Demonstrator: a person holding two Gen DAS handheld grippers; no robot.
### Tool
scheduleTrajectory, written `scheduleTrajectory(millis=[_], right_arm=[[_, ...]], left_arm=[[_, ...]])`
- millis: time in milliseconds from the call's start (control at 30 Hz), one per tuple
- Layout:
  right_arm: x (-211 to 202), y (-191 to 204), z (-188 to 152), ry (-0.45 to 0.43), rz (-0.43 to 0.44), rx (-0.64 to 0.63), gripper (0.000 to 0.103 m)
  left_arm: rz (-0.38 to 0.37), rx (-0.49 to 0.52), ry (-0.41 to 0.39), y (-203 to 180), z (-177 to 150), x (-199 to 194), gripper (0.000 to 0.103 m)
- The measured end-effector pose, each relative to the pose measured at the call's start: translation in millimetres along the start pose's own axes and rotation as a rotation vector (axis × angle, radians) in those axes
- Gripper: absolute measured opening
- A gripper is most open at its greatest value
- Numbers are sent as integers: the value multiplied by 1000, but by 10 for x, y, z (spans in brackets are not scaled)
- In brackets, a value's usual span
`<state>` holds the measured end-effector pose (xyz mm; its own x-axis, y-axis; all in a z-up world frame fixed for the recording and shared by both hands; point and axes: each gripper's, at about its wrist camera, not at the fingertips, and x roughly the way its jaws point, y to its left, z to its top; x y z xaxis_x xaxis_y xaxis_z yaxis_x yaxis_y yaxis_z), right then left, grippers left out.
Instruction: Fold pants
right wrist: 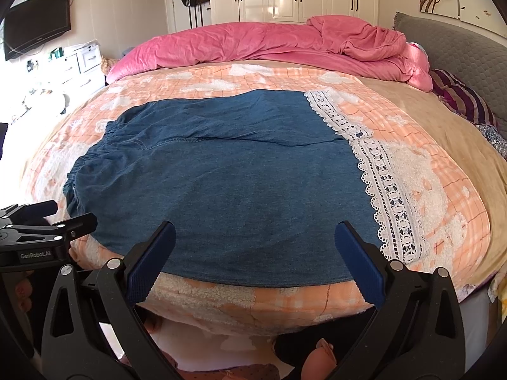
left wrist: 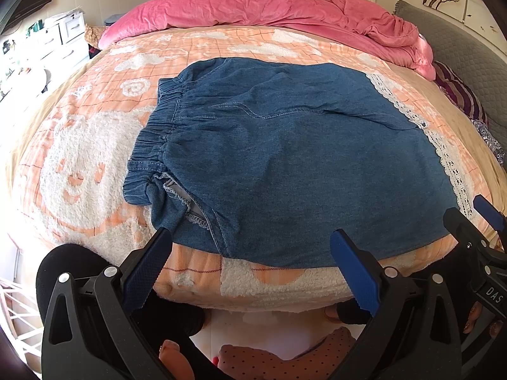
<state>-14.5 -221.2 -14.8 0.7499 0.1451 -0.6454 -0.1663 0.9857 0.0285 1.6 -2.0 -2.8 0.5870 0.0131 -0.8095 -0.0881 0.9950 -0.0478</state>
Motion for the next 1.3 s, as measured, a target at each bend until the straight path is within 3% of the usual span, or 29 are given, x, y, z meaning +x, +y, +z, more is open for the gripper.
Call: scheduleTrajectory(millis=[1000,1300], right_arm=[[232,30,74,37,1,-18,95],[435,144,310,45,14,-53,95]], left_arm=[[-11,-3,13,18,213,248,99],[-7,-21,-3,148,526,378,99]])
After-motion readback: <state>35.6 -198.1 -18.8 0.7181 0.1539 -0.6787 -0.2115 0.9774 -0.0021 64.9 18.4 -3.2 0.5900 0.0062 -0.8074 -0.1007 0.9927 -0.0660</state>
